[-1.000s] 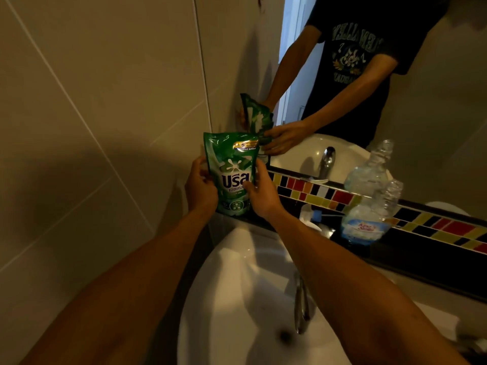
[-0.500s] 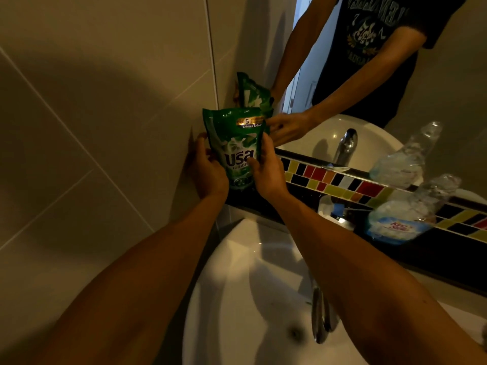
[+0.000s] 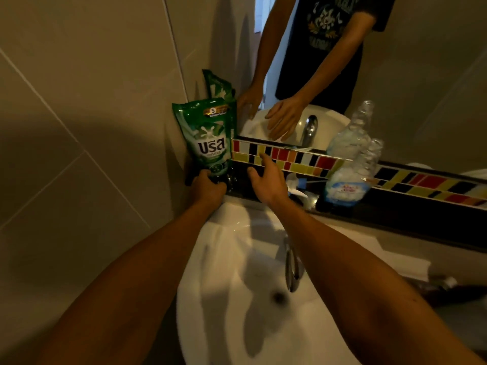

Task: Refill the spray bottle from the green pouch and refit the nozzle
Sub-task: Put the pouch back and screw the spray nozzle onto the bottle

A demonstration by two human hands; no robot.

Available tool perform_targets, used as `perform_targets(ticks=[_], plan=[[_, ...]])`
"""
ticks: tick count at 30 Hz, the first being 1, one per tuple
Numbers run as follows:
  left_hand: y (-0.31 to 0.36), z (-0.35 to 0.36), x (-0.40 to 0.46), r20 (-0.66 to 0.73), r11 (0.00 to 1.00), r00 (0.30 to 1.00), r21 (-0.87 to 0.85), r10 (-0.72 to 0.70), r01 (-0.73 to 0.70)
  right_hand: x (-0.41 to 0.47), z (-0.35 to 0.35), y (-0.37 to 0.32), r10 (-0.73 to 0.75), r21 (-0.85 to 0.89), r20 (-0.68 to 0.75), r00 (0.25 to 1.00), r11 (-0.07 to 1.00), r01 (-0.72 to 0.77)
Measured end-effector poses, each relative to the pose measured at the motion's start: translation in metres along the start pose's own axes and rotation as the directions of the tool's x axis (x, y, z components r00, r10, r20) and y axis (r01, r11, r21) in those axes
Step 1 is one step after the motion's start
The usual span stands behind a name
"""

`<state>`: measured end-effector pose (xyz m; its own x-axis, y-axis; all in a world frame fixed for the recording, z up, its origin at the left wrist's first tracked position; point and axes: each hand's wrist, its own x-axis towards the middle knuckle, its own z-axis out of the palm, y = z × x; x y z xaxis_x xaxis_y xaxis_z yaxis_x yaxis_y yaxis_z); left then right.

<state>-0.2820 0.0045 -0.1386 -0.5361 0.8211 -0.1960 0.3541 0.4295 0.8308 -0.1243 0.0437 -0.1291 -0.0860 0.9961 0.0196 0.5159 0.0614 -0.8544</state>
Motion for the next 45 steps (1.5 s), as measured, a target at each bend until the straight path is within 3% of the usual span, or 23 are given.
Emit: perform_targets(ticks=[9,16,21,27,38,45], plan=[[0.023,0.046,-0.060,0.239,0.891,0.930,0.294,0.281,-0.345,-0.078,-0.084,0.060,0.137,-0.078,-0.183,0.974,0.985,-0.153],[0.045,0.075,-0.095,0.318,0.813,0.870,0.336,0.376,-0.475,-0.110,-0.143,0.091,0.238,-0.036,-0.273,0.932,0.966,-0.257],[0.057,0.091,-0.102,0.372,0.793,0.823,0.281,0.429,-0.540,-0.113,-0.174,0.101,0.214,-0.010,-0.312,0.926,0.974,-0.228],[0.066,0.113,-0.088,0.367,0.816,0.846,0.289,0.388,-0.500,-0.092,-0.193,0.094,0.196,0.118,-0.293,0.936,0.979,-0.168],[0.066,0.159,-0.050,0.293,0.896,0.919,0.278,0.263,-0.345,-0.036,-0.207,0.075,0.058,0.114,-0.306,0.950,0.993,-0.024],[0.064,0.179,-0.044,0.234,0.908,0.951,0.321,0.202,-0.271,-0.022,-0.201,0.084,0.092,0.142,-0.283,0.955,0.988,-0.053]])
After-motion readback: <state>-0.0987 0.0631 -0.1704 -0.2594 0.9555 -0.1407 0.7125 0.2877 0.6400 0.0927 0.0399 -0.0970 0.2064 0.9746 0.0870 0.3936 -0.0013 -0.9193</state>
